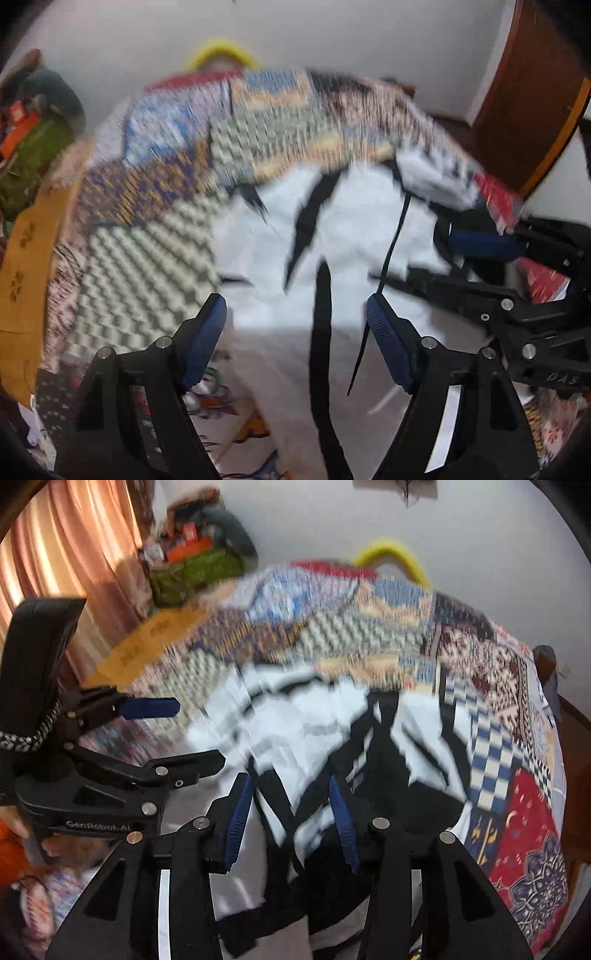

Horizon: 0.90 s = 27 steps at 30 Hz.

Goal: Fold small clothes

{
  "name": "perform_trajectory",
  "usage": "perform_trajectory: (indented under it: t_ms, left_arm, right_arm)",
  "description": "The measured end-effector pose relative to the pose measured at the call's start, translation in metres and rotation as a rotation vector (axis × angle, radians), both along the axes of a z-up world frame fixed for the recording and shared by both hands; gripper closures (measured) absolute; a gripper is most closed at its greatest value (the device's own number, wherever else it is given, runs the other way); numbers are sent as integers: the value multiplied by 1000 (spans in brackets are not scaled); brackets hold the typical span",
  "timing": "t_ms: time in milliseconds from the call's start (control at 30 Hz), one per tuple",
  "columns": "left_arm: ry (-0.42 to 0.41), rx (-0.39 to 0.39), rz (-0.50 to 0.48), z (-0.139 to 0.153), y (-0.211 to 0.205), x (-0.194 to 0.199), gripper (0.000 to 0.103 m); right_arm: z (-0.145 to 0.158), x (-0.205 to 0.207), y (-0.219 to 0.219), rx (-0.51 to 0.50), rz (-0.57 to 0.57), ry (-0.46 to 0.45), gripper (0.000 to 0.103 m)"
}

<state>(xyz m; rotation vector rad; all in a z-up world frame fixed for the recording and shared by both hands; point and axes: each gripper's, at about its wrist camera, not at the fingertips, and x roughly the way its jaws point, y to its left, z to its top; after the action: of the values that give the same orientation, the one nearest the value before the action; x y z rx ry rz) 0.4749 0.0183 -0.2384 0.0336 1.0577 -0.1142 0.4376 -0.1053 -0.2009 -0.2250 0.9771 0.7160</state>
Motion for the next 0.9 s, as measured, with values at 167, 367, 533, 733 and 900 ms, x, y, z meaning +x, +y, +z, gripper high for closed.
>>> perform_trajectory:
  t_ms: [167,367,533,733,900]
  left_arm:
    - [-1,-10,-16,-19,4,-11,17]
    - [22,36,-34,-24,10,-42,15]
    - [10,55,-15,-21,14,-67,15]
    - [11,61,25,-15,21,-89,15]
    - [-3,81,55,-1,26,-104,16]
  right_arm:
    - [-16,-11,-10,-60,25,-56,64]
    - [-11,-15,-35,-43,-41,-21,66]
    - [-9,-28,-51,-40,-82,-11,66]
    - [2,-47,-65,-64,-113,-18,63]
    - [20,-64,-86,-6,-148,-17,63]
